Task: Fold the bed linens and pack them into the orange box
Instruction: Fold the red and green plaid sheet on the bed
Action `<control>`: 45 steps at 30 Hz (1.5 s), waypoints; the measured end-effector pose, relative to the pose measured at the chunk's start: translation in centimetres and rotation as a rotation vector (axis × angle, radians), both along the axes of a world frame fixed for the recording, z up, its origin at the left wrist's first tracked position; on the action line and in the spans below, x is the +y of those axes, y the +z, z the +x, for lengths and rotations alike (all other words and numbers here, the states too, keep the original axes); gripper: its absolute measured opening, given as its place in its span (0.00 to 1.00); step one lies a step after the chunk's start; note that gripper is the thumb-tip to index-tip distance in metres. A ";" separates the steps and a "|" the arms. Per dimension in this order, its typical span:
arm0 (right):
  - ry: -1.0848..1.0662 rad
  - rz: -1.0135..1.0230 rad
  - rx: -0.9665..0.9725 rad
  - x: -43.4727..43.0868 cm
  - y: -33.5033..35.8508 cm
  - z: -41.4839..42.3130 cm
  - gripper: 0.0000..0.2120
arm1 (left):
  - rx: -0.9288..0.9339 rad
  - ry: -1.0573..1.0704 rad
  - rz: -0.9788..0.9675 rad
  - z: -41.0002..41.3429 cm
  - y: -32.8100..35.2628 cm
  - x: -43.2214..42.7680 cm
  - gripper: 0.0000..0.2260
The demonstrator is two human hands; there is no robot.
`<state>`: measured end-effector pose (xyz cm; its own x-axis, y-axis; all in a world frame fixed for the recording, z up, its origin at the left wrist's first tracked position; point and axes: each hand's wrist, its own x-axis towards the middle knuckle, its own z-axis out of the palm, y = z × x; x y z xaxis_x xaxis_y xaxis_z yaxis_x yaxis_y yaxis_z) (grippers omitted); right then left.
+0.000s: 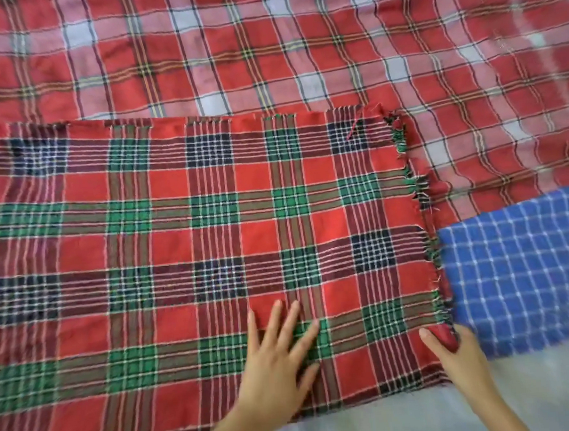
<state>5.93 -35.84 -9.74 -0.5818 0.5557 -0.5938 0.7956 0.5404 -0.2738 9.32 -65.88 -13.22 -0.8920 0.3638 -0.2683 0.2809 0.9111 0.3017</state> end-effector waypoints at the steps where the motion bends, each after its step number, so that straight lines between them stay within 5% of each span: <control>1: 0.026 -0.050 0.001 -0.1 0.7 0.1 0.14 | -0.030 -0.042 -0.036 1.2 -0.5 1.1 0.24; 6: 0.072 -0.229 -0.004 -2.6 7.5 -2.2 0.17 | -0.188 -0.059 -0.074 1.6 0.4 0.7 0.24; 13: 0.245 -0.650 0.213 -17.5 18.6 -4.6 0.19 | -0.149 -0.175 0.017 8.3 1.4 -7.6 0.21; 15: 0.304 -0.774 0.239 -23.5 20.1 -4.3 0.20 | -0.201 0.151 0.202 10.5 2.4 -11.6 0.17; 20: 0.687 -0.842 0.337 -39.9 19.6 -1.1 0.28 | -0.250 1.545 0.985 12.0 6.9 -23.5 0.08; 24: 1.096 -0.476 0.103 -51.7 11.9 4.1 0.42 | -0.374 1.891 1.292 13.3 5.8 -31.9 0.16; 29: 1.285 -0.283 -0.195 -53.6 3.5 10.8 0.44 | -0.456 1.739 1.169 12.9 3.1 -34.1 0.15; 31: 1.214 -0.281 -0.101 -52.0 3.0 11.9 0.40 | -0.430 1.581 1.083 12.4 3.4 -33.8 0.12; 33: 1.096 -0.271 0.026 -49.4 3.5 12.5 0.34 | -0.381 1.444 0.960 12.7 3.3 -33.3 0.20; 36: 0.985 0.000 0.244 -44.2 4.4 12.1 0.29 | -0.226 1.396 0.791 13.6 3.4 -32.6 0.14; 41: 0.971 0.517 0.172 -35.9 3.6 11.4 0.41 | -0.151 1.533 0.708 14.6 2.7 -33.4 0.10; 45: 0.889 0.354 0.133 -33.2 2.0 13.3 0.43 | -0.210 1.432 0.531 14.5 2.4 -33.3 0.15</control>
